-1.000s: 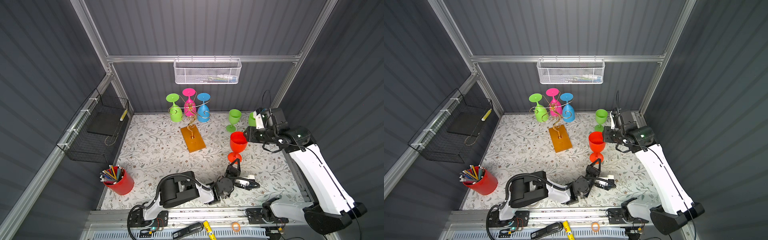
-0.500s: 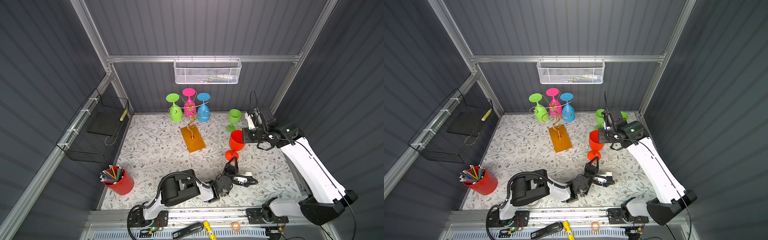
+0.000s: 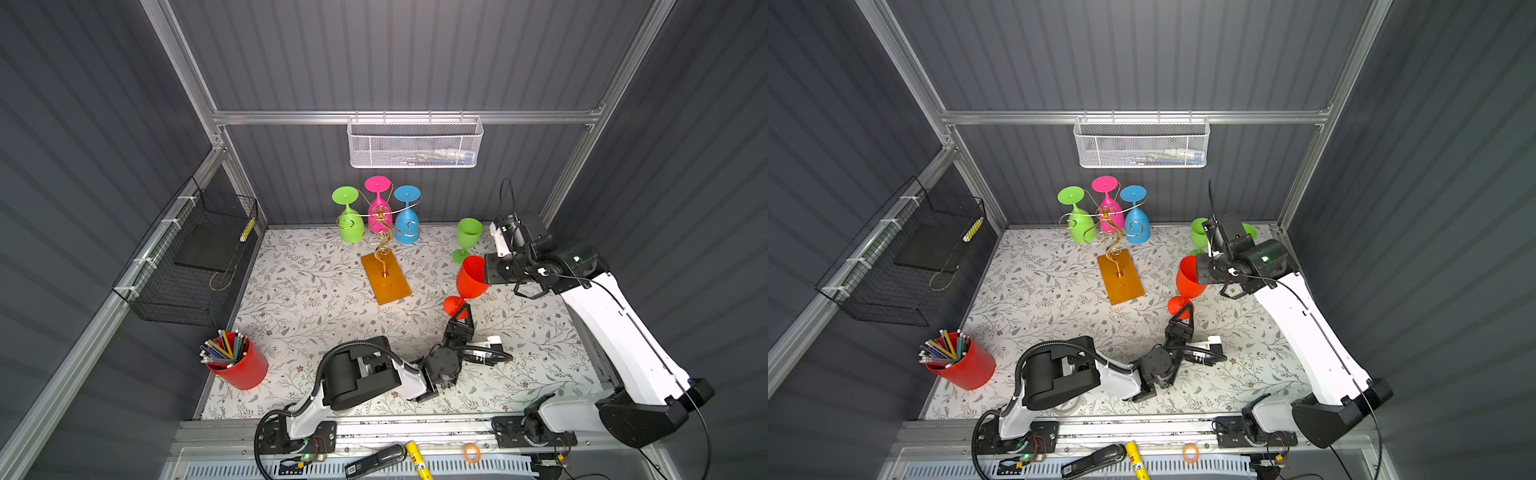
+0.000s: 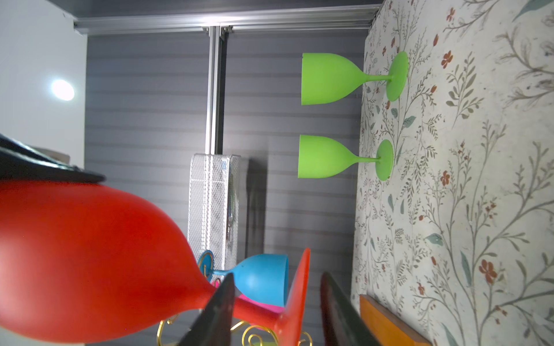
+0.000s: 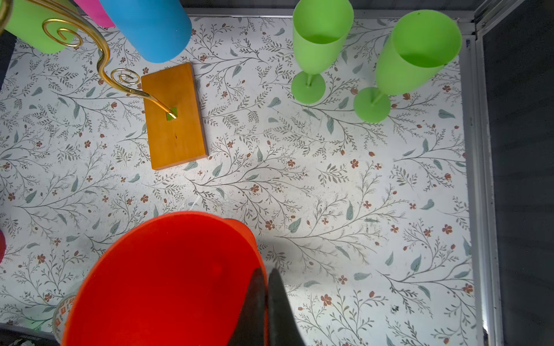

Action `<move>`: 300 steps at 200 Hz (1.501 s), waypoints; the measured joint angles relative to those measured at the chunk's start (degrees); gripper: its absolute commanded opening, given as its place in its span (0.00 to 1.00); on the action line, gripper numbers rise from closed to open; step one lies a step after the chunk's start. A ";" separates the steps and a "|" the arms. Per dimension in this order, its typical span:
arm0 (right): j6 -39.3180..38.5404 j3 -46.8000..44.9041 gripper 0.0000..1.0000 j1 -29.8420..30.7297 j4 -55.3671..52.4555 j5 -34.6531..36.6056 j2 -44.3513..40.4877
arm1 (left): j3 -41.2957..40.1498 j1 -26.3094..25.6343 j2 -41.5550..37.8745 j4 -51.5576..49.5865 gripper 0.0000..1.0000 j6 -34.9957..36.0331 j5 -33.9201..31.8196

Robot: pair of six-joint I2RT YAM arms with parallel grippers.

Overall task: Take the wine glass off the wine glass rack
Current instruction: Place the wine glass at the top-right of the table.

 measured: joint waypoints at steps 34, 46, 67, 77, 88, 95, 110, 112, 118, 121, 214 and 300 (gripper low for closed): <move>0.52 1.70 0.00 0.00 0.42 0.04 0.02 | -0.02 0.07 -0.02 0.35 0.93 0.04 -0.85; 0.68 2.82 0.00 0.00 0.81 0.24 0.02 | -0.13 0.07 -0.02 0.24 0.98 -0.07 -0.98; 0.70 5.60 0.00 0.00 1.36 0.92 0.52 | -0.79 0.04 -0.04 0.07 1.00 -0.35 -1.16; 0.70 6.97 0.00 0.00 1.46 1.55 1.01 | -1.44 -0.02 -0.15 -0.33 1.00 -0.68 -1.27; 0.68 8.52 0.00 0.00 1.51 2.51 1.73 | -2.45 -0.09 -0.55 -0.70 1.00 -1.25 -1.46; 0.68 9.25 0.00 0.00 1.64 3.13 2.19 | -3.15 -0.15 -1.03 -1.14 1.00 -1.86 -1.68; 0.66 10.36 0.00 -0.02 1.90 4.79 3.21 | -4.92 -0.50 -2.84 -2.71 1.00 -3.56 -2.12; 0.66 10.47 0.00 -0.07 1.97 5.05 3.34 | -5.14 -0.57 -3.13 -2.97 1.00 -3.72 -2.21; 0.63 10.60 0.00 -0.11 2.12 5.73 3.74 | -5.81 -0.79 -4.15 -3.80 1.00 -4.70 -2.43; 0.61 10.64 0.00 -0.13 2.21 6.05 3.93 | -6.08 -0.85 -4.66 -4.15 1.00 -5.11 -2.47; -0.68 -2.36 0.00 -9.14 8.22 10.25 5.90 | -9.40 -2.75 -32.89 -44.92 1.00 -40.13 0.28; -3.76 -17.99 0.00 -20.39 22.36 10.16 2.67 | -7.65 -2.78 -36.20 -71.06 1.00 -57.05 4.79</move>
